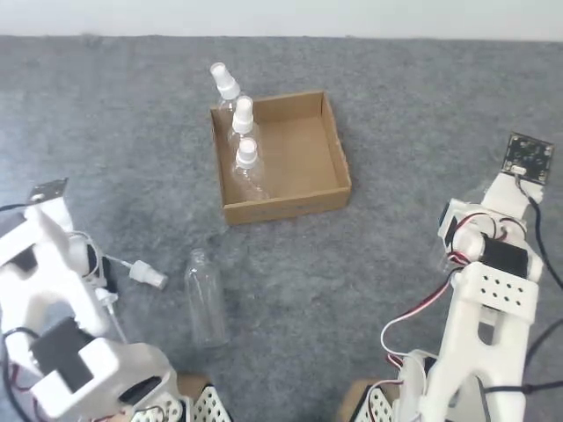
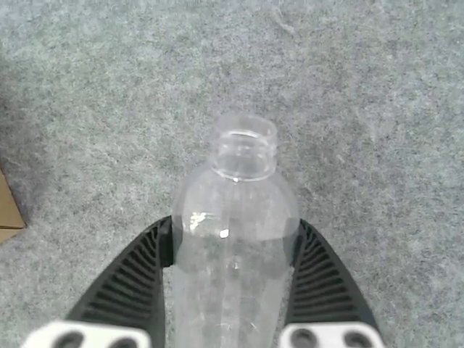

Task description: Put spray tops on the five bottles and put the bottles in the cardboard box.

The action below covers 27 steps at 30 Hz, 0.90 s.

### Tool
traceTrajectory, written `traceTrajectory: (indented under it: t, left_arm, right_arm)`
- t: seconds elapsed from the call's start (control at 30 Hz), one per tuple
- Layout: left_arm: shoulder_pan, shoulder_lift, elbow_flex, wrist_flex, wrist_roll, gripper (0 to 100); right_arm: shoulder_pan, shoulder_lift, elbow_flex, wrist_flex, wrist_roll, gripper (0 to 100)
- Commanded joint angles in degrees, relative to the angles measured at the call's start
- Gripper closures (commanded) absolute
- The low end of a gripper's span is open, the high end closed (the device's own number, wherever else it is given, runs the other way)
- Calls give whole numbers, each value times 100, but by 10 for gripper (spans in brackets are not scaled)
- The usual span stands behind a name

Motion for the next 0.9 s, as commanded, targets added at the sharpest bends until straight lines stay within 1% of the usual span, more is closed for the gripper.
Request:
traceTrajectory:
  t: [0.0, 0.17, 0.3, 0.37, 0.43, 0.53, 0.57, 0.7, 0.87]
  left_arm:
    - [-35, -53, 207, -369, -70, 873]
    - [114, -53, 541, -712, -53, 877]
    - [132, -53, 760, -1020, -26, 878]
    - [105, -53, 778, -1046, -26, 879]
    - [97, -105, 787, -1037, -26, 904]
    - [97, -114, 752, -1029, -26, 988]
    - [105, -114, 752, -1029, -26, 994]
    - [97, -123, 611, -712, -26, 987]
    - [-62, -123, -189, 202, -26, 987]
  right_arm:
    - [-84, -207, -97, -110, 70, 946]
    - [-84, -207, -97, -110, 70, 946]
    - [-84, -207, -97, -110, 70, 946]
    - [-84, -207, -88, -110, 70, 946]
    - [-84, -224, -88, -110, 70, 946]
    - [-92, -251, -79, -110, 70, 946]
    - [-92, -251, -79, -101, 70, 946]
    - [-198, -259, -79, -66, 70, 946]
    - [-347, -259, -79, -57, 70, 946]
